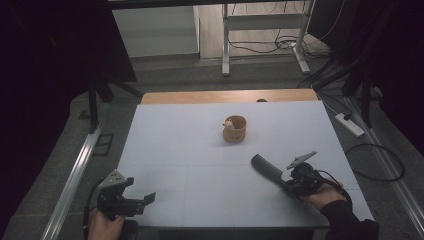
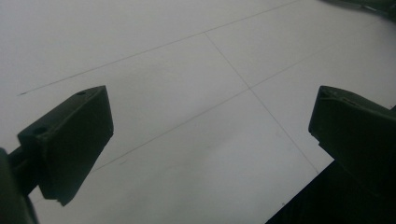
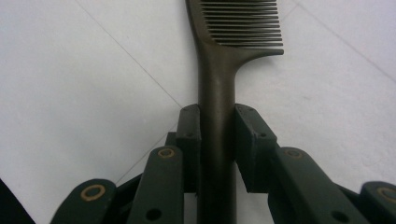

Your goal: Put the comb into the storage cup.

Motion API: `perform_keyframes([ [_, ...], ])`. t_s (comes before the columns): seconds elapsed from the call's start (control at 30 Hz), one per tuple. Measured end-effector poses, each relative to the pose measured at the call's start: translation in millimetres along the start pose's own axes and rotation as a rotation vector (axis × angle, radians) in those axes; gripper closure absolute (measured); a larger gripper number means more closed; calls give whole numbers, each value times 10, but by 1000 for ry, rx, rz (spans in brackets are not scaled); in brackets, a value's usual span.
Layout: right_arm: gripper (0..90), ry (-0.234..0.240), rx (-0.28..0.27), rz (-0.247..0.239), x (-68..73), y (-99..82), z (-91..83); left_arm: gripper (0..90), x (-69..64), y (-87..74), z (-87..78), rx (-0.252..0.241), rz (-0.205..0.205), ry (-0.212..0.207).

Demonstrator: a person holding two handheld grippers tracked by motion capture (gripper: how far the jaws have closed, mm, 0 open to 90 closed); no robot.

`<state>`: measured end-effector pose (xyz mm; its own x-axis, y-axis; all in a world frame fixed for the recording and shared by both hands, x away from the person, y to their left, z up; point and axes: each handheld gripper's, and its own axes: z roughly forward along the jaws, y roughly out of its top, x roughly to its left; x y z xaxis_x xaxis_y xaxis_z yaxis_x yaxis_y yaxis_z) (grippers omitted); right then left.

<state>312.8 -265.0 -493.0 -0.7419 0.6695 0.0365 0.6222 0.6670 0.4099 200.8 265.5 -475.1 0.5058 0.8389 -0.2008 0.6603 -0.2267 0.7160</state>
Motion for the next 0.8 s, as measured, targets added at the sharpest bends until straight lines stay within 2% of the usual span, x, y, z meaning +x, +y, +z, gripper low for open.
perform_keyframes([
  [0.17,726,1,-30,-15,3,-2,-39,13,-10,24,-15,-11,9,-1],
  [0.27,727,6,-40,-21,0,-6,-63,14,-28,46,-11,1,25,7],
  [0.43,727,-1,-72,-25,-7,-8,-116,9,-50,95,19,-19,52,-28],
  [0.57,726,13,-101,-33,0,-10,-156,0,-58,134,25,-38,69,-24],
  [0.8,726,30,-149,-51,27,-22,-208,0,-61,190,60,-54,66,-39],
])
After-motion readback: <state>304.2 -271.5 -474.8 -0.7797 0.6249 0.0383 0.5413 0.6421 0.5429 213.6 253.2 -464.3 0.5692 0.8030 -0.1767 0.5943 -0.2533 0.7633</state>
